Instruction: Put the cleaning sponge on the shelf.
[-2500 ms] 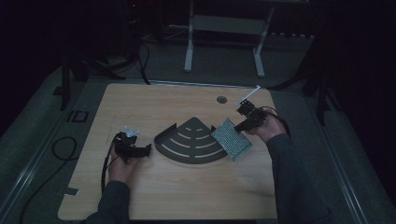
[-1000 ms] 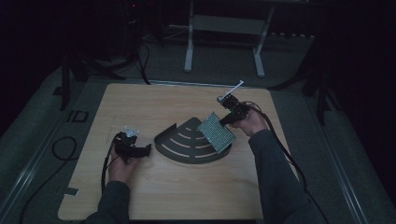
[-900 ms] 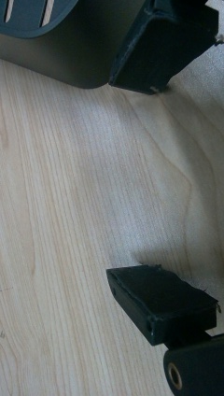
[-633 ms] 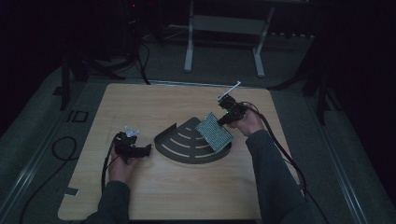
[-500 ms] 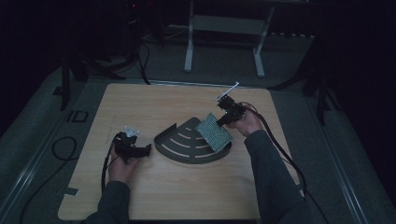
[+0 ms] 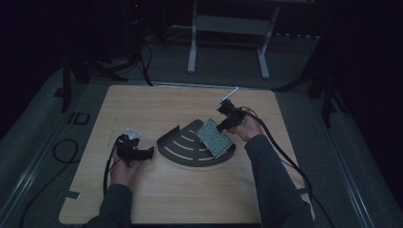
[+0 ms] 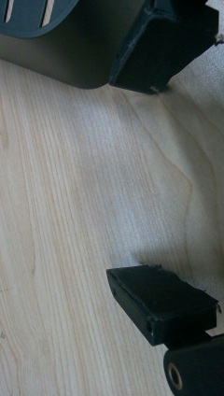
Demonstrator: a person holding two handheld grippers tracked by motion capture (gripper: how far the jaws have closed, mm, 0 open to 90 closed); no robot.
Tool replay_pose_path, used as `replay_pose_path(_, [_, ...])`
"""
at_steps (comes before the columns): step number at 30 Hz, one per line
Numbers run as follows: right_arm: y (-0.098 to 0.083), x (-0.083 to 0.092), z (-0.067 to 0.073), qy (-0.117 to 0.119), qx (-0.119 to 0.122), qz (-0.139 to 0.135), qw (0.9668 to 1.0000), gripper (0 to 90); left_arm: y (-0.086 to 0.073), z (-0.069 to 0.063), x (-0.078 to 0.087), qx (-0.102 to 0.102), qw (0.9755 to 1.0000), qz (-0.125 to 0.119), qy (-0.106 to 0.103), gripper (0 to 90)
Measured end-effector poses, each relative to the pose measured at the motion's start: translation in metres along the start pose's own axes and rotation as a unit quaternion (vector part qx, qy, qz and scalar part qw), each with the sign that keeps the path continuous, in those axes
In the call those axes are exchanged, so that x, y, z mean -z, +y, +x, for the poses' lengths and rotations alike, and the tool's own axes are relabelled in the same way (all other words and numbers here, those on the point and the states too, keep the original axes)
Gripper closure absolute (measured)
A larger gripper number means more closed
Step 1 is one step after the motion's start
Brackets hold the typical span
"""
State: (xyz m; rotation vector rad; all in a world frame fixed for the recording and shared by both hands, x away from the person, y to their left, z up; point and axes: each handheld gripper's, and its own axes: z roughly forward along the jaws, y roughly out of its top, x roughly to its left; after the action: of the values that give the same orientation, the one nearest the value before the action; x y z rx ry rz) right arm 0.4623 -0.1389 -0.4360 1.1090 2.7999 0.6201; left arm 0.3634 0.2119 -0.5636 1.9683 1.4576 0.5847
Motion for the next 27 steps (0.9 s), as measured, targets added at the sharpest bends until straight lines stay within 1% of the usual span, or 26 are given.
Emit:
replay_pose_path(4, [-0.001,-0.004,0.001,0.003,0.000,0.001,1.0000,89.9,0.000,0.000,0.000,0.000,1.0000,0.000,0.000,8.7])
replay_pose_path(7, [-0.001,-0.006,0.001,-0.002,0.001,0.004,1.0000,90.0,0.000,0.000,0.000,0.000,1.0000,0.000,0.000,8.7])
replay_pose_path(10, [-0.002,-0.007,0.002,-0.002,0.000,0.004,1.0000,89.9,0.000,0.000,0.000,0.000,1.0000,0.000,0.000,8.7])
replay_pose_path(18, [-0.005,-0.016,0.001,0.003,-0.004,0.010,0.9999,89.9,0.000,0.000,0.000,0.000,1.0000,0.000,0.000,8.7])
replay_pose_path(21, [-0.006,-0.019,0.000,0.001,-0.005,0.012,0.9999,89.9,0.000,0.000,0.000,0.000,1.0000,0.000,0.000,8.7])
replay_pose_path(27, [-0.007,-0.021,-0.003,-0.015,-0.002,0.018,0.9997,90.0,0.000,0.000,0.000,0.000,1.0000,0.000,0.000,8.7])
